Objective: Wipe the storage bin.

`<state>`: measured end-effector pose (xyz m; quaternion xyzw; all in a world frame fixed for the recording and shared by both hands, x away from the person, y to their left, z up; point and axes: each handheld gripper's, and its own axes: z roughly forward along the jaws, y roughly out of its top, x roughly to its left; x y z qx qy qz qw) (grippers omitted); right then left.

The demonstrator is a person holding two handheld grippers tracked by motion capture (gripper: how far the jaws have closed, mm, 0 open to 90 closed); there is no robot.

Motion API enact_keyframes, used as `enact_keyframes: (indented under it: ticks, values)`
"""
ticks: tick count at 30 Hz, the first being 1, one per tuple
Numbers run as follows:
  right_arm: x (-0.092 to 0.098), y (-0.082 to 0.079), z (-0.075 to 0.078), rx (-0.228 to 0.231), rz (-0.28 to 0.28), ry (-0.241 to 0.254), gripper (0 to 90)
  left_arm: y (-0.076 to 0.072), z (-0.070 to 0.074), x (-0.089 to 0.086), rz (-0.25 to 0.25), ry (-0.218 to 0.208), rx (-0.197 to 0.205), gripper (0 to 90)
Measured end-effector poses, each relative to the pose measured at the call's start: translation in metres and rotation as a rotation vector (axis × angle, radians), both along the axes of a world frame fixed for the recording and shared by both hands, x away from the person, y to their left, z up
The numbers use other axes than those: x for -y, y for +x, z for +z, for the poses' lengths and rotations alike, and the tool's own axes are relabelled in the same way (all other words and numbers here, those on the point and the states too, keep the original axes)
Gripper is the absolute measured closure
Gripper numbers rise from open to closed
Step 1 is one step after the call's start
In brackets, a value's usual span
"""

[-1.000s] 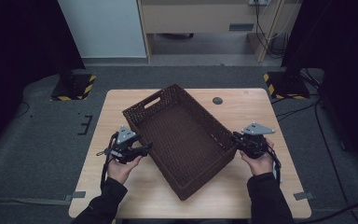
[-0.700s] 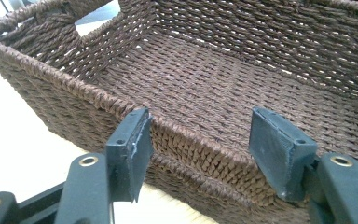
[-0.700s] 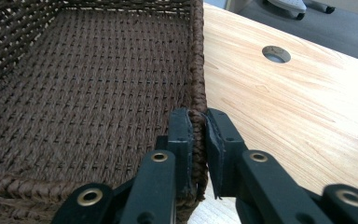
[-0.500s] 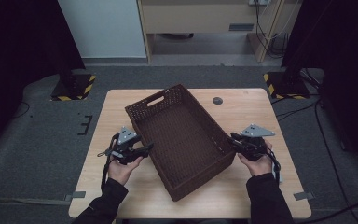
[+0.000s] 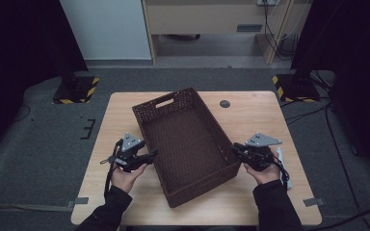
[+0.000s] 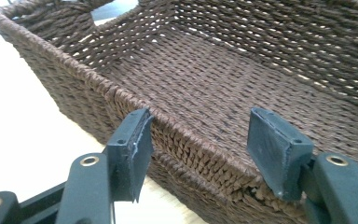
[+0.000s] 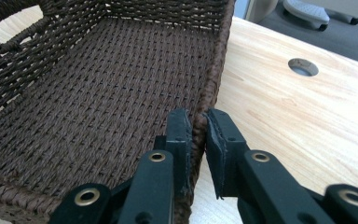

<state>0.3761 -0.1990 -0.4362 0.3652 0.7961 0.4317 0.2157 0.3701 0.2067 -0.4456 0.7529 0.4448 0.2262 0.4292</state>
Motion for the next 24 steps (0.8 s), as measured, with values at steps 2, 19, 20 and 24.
enact_keyframes:
  ticks: [2,19,20,24]
  values:
    - [0.0,0.001,0.002,0.02,-0.003,0.023,74.8,0.002,0.001,-0.001,0.0,0.003,-0.003,40.0]
    - [-0.015,0.01,-0.002,0.021,0.025,0.016,79.7,0.002,0.0,-0.006,0.014,0.004,0.005,40.7]
    - [-0.016,0.009,-0.002,0.024,0.022,0.005,79.8,0.002,0.0,-0.006,0.014,-0.002,0.007,41.1]
    - [-0.014,0.003,-0.001,-0.003,0.043,0.037,79.9,0.005,-0.002,-0.008,0.021,0.002,0.003,44.8]
